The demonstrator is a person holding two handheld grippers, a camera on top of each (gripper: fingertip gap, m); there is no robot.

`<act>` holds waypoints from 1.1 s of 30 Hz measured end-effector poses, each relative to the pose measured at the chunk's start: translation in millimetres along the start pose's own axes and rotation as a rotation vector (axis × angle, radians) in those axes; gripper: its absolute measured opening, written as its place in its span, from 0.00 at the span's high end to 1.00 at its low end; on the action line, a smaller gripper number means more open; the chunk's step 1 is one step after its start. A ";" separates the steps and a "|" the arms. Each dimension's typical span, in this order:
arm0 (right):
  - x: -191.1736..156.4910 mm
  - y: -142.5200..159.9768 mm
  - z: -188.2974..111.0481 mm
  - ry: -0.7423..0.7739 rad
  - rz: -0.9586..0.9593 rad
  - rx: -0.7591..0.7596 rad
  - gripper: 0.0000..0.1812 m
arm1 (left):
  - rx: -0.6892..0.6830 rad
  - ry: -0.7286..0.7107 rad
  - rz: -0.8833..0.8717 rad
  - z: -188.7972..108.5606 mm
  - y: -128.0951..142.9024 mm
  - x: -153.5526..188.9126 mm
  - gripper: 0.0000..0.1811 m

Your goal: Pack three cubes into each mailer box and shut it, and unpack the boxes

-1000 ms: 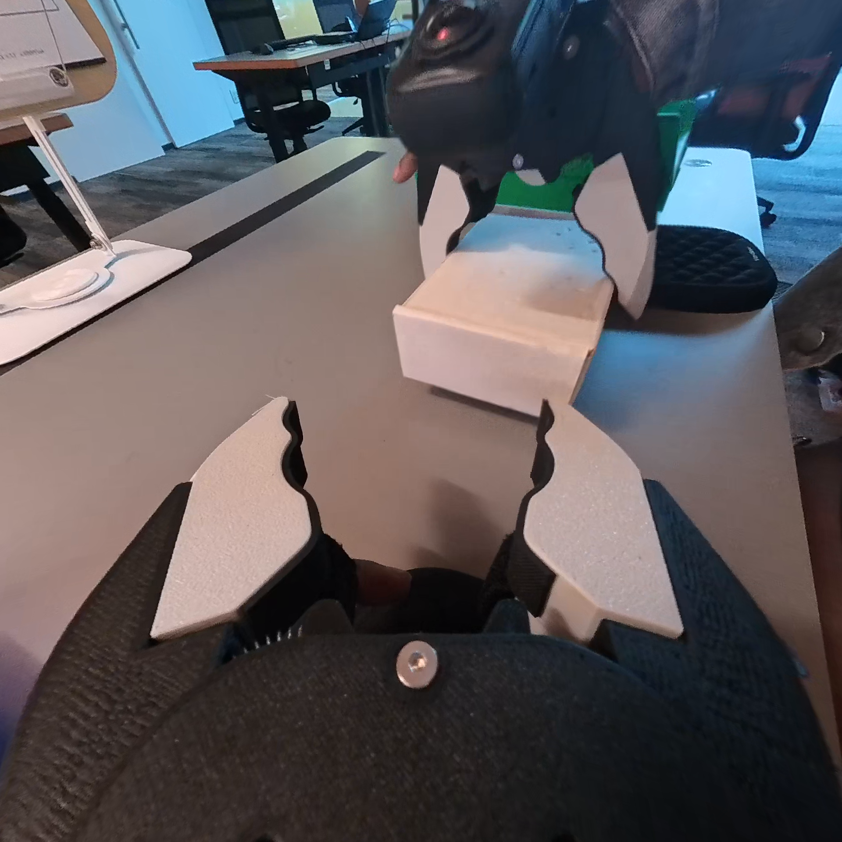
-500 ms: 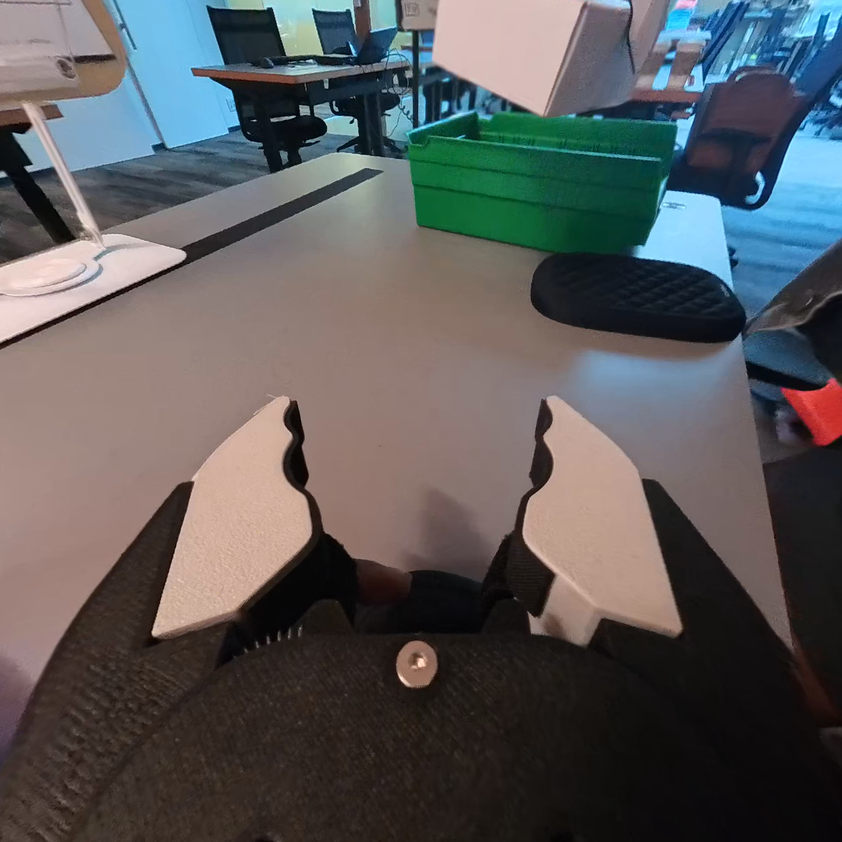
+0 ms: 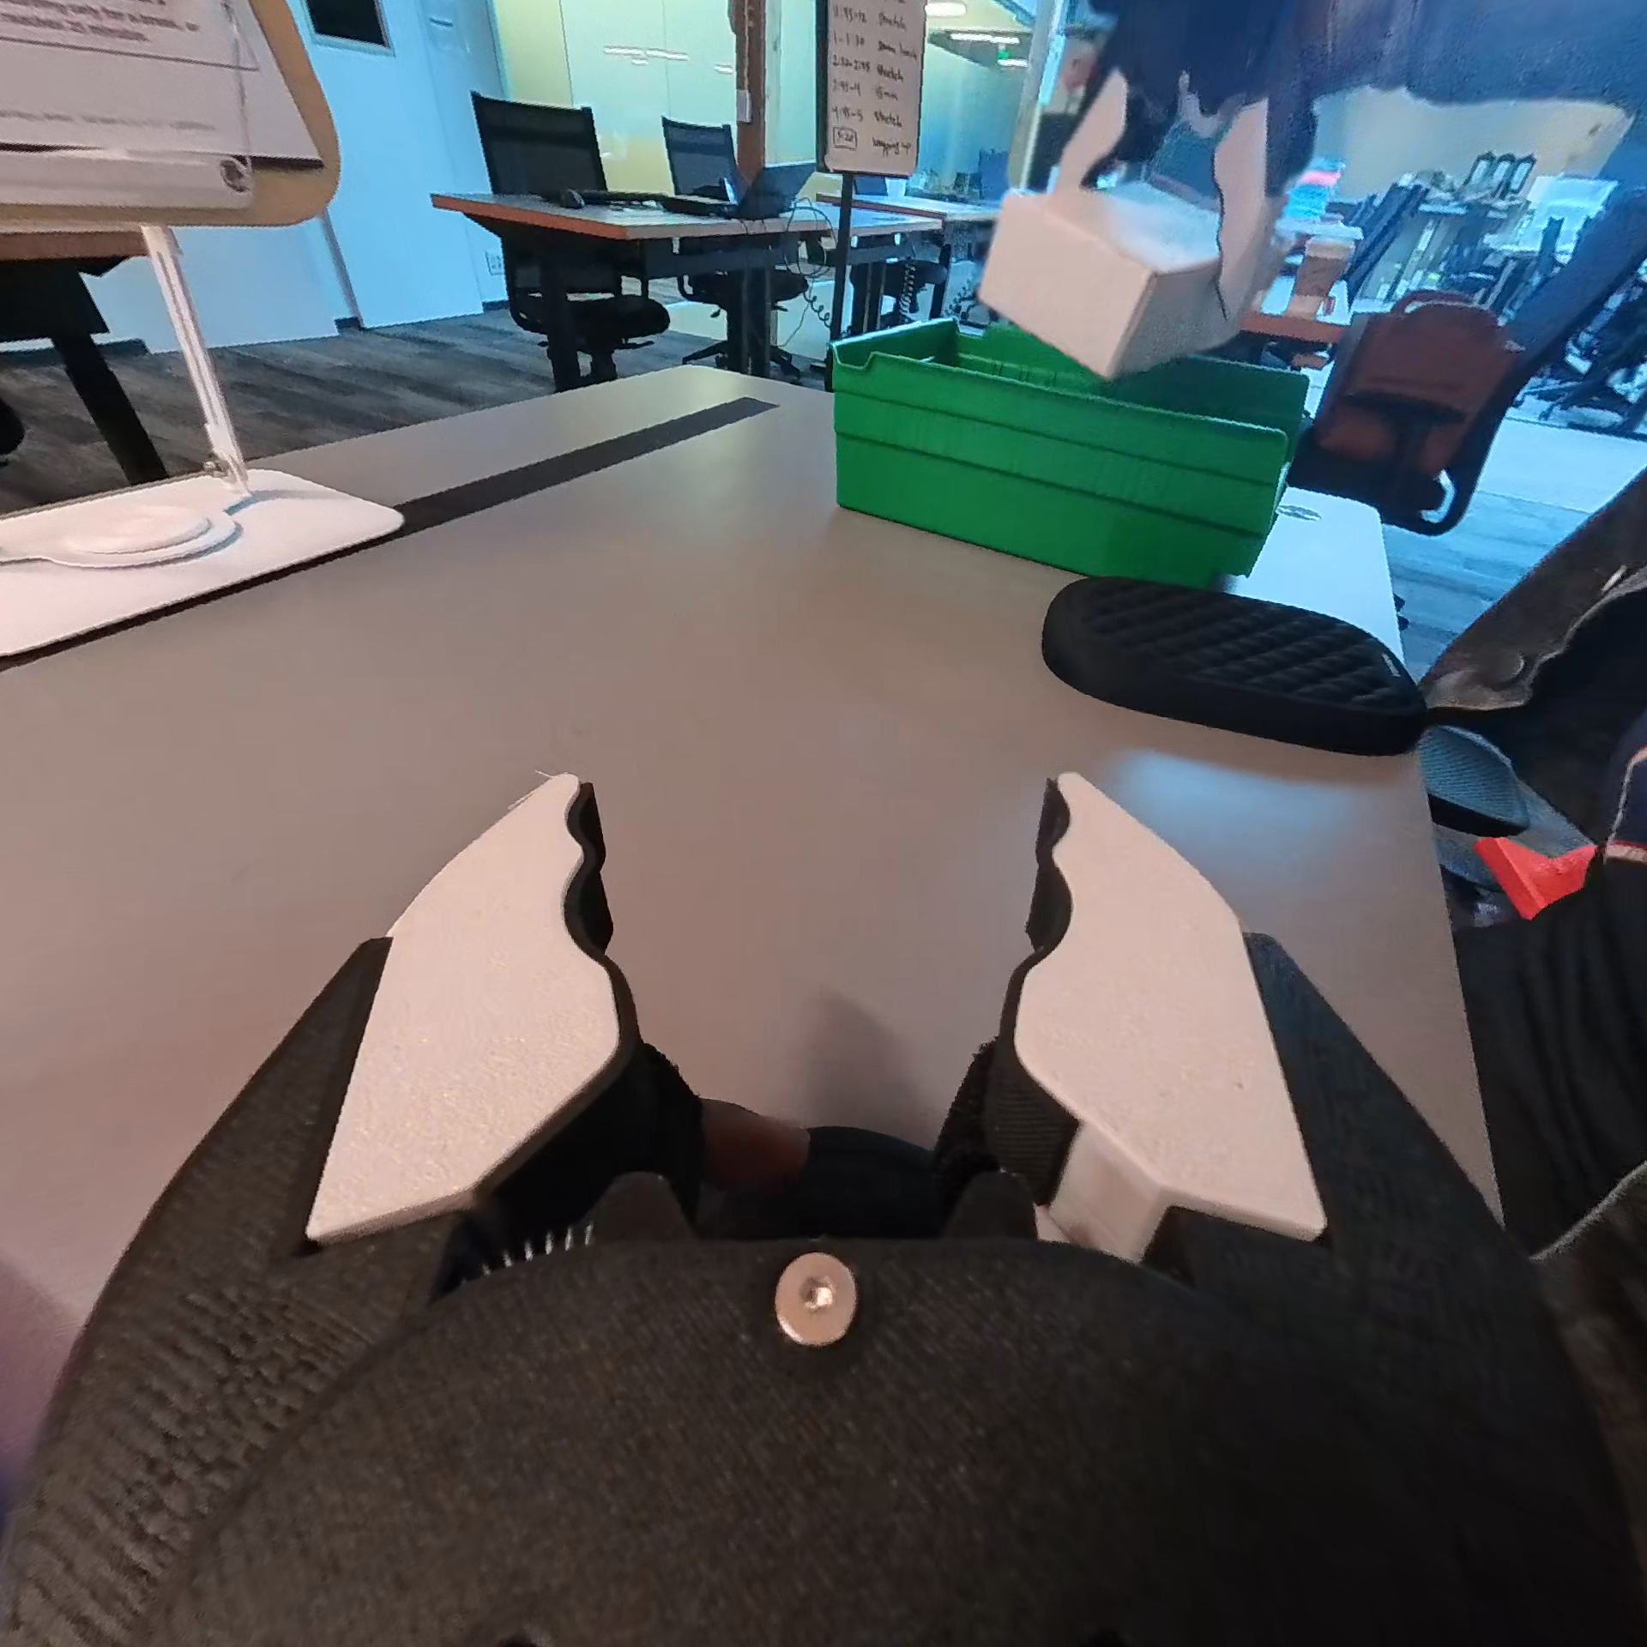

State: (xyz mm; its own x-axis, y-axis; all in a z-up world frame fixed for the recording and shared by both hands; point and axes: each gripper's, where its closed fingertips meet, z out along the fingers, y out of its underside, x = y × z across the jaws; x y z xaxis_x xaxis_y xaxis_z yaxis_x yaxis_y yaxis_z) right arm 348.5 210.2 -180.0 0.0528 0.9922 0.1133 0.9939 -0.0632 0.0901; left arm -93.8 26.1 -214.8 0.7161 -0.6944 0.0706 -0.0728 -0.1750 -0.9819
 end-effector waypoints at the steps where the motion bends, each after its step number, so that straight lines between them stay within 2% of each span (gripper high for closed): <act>1: -4.7 3.6 4.7 -0.001 -0.013 -0.004 0.22 | 0.008 -0.002 -0.002 -0.7 -0.9 -0.4 0.49; 6: -28.2 16.2 28.8 0.013 -0.089 -0.013 0.22 | 0.021 -0.011 -0.026 -2.0 -2.3 -3.7 0.50; 13: -50.3 14.3 56.6 0.029 -0.170 -0.003 0.22 | 0.013 -0.019 -0.017 -1.2 -1.1 -3.9 0.50; 29: -60.9 16.6 84.0 -0.024 -0.210 -0.039 0.22 | 0.031 -0.023 -0.025 -3.0 -3.1 -4.9 0.51; 33: -64.7 22.1 87.2 -0.065 -0.195 -0.110 0.22 | 0.035 -0.021 -0.019 -3.3 -3.7 -4.2 0.51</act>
State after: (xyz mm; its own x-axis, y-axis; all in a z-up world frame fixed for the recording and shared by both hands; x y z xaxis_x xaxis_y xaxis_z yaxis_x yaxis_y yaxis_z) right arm 375.5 154.0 -271.6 -0.1294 0.9914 0.0193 0.9696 0.1224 0.2118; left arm -98.8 27.4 -210.9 0.7315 -0.6763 0.0863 -0.0348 -0.1634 -0.9859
